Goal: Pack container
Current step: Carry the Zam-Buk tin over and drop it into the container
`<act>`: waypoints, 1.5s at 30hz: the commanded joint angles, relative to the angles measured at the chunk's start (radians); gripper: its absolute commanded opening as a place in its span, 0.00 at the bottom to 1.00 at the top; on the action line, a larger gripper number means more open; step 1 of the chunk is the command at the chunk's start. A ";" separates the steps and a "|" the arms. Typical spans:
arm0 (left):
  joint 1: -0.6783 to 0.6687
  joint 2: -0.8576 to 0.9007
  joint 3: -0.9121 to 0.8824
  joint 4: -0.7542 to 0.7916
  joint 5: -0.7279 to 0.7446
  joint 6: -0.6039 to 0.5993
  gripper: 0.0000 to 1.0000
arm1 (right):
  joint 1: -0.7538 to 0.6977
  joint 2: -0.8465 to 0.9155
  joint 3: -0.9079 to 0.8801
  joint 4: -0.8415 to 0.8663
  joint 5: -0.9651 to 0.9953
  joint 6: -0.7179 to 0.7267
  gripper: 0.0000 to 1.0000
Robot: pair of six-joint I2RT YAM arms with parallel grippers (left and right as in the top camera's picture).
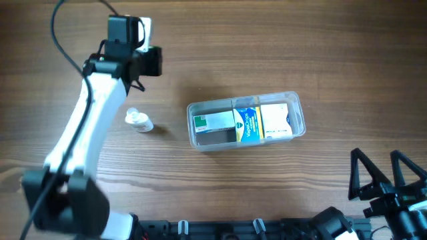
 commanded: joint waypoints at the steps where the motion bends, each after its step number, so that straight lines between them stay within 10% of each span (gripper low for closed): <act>1: -0.150 -0.115 0.012 -0.072 0.008 0.024 0.47 | 0.002 -0.004 -0.001 0.001 0.020 -0.011 1.00; 15: -0.710 0.028 0.006 -0.283 0.008 0.397 0.45 | 0.002 -0.004 -0.001 0.001 0.019 -0.011 1.00; 26: -0.727 0.322 0.006 -0.088 0.000 0.650 0.38 | 0.002 -0.004 -0.001 0.001 0.020 -0.011 1.00; 45: -0.712 0.220 0.016 -0.062 -0.072 0.614 0.40 | 0.002 -0.004 -0.001 0.001 0.019 -0.011 1.00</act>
